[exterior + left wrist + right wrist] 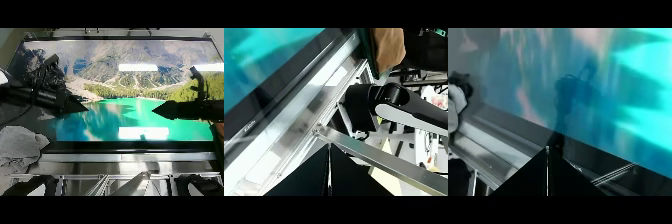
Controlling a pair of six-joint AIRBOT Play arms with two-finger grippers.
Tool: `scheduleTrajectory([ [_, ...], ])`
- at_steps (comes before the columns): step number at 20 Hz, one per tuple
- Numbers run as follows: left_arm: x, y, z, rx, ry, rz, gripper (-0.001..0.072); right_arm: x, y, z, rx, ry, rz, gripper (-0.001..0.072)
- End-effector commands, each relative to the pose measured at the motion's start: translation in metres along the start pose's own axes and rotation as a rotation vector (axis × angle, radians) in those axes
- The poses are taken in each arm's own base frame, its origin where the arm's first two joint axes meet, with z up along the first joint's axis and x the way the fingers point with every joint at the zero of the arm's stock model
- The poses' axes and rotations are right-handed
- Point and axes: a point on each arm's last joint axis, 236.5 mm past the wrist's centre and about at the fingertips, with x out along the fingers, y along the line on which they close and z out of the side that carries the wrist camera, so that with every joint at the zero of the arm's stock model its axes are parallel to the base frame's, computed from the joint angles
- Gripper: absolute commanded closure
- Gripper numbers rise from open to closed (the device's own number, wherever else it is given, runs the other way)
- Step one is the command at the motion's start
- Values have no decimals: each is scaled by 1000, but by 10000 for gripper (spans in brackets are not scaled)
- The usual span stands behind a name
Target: Fold the shirts.
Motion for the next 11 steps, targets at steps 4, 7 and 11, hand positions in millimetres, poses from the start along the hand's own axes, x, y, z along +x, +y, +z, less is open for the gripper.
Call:
scheduleTrajectory([
  [4, 7, 3, -25, -15, -58, 22, 698, 18, 8, -13, -23, 18, 23, 683],
  [7, 5, -2, -26, 6, -71, 27, 698, 19, 8, -14, -22, 20, 22, 684],
  [11, 4, -2, -25, 10, -77, 30, 698, 19, 8, -14, -22, 20, 23, 684],
])
